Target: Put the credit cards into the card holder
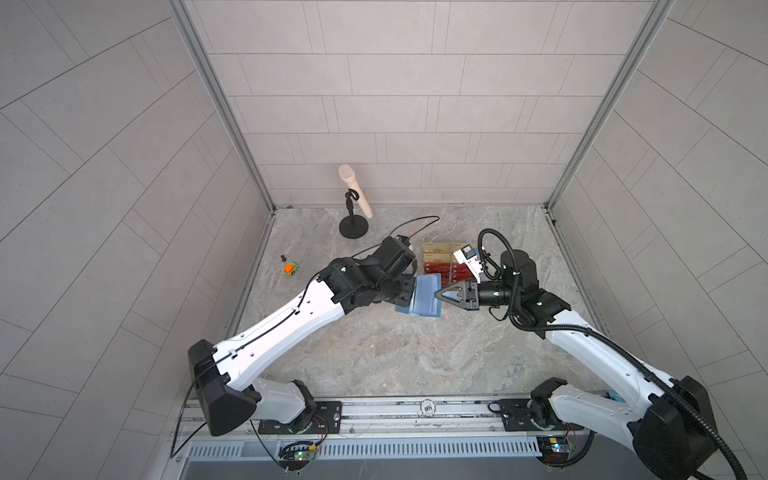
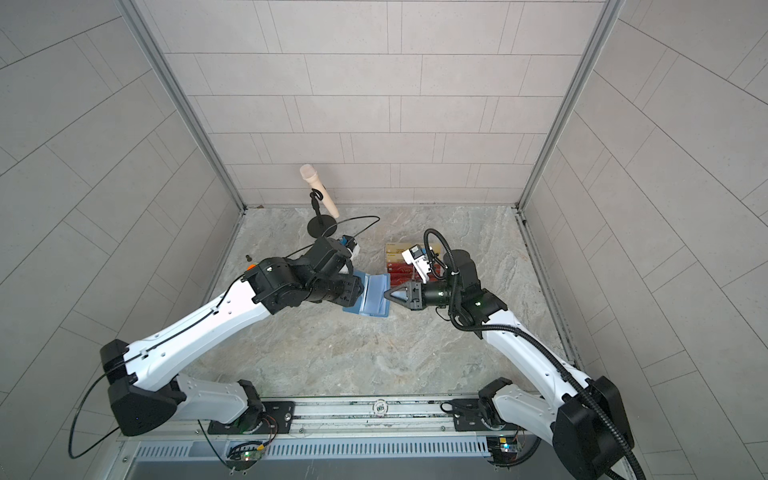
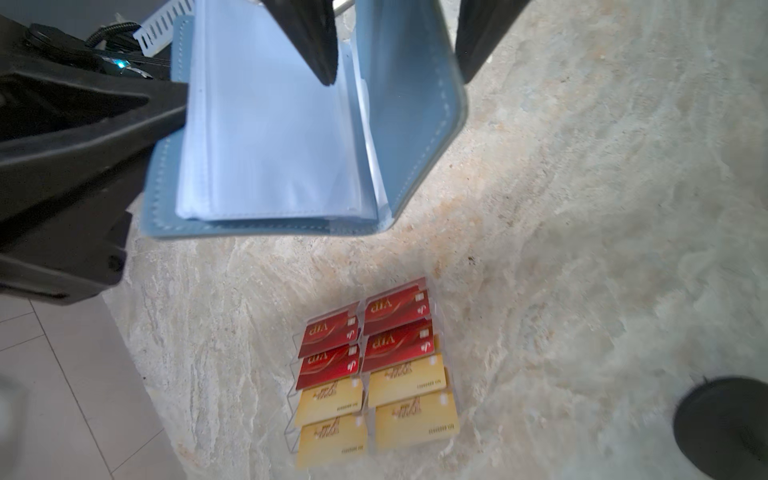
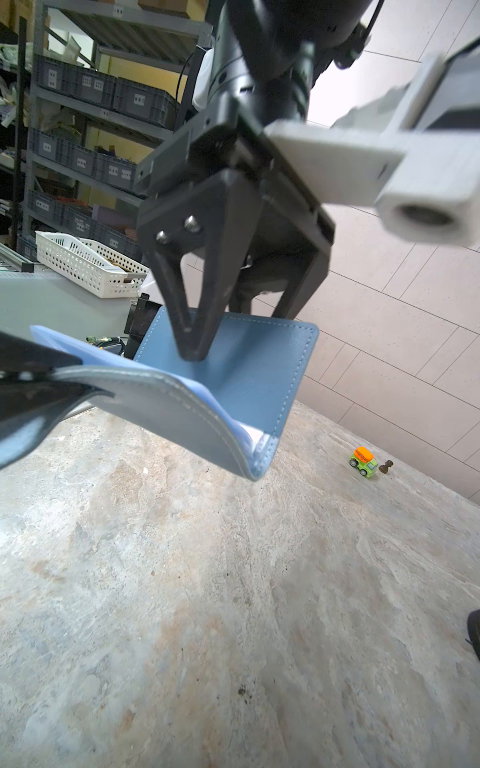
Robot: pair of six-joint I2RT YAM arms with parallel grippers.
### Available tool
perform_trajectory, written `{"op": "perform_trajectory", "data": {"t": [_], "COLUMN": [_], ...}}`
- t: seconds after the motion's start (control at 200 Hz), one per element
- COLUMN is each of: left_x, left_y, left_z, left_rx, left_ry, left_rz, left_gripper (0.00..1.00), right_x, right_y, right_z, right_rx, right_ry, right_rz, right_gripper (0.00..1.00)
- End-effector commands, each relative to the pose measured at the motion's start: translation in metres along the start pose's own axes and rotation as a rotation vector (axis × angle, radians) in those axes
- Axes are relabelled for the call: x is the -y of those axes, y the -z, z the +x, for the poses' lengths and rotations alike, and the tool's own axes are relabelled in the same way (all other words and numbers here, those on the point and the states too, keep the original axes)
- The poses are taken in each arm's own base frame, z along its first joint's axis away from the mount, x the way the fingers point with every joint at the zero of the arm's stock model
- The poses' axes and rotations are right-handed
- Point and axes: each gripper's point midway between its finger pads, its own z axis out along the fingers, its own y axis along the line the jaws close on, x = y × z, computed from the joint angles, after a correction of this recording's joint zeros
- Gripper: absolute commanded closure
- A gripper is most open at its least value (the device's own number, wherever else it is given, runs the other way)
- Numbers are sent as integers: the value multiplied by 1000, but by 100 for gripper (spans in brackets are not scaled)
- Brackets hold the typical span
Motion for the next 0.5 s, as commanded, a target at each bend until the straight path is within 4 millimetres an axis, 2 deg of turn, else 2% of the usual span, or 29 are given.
{"op": "perform_trajectory", "data": {"t": [0.0,0.05,0.11,0.17,0.285,0.406,0.496], "left_x": [5,6,8,8,5,0,-2], "left_y": [2,0,-4,-7,-6,-8,-20], "left_z": [8,10,11,9,7,11,19], "left_rx": [-6,-6,-14,-8,18,16,-11], "left_ry": [21,36,63,87,105,120,140], "left_rz": [61,80,113,138,150,128,127], "left_gripper": [60,63,81,92,98,99,99], "right_x": [-18,-18,-14,-9,4,14,23], "right_y": [2,1,0,-2,-4,1,8], "right_z": [-8,-7,-7,-6,-2,2,4], "right_rx": [20,20,17,6,-25,-39,-29], "right_ry": [77,79,74,59,46,41,35], "right_rz": [-50,-56,-51,-41,20,104,173], "right_gripper": [100,100,100,100,100,73,62]}}
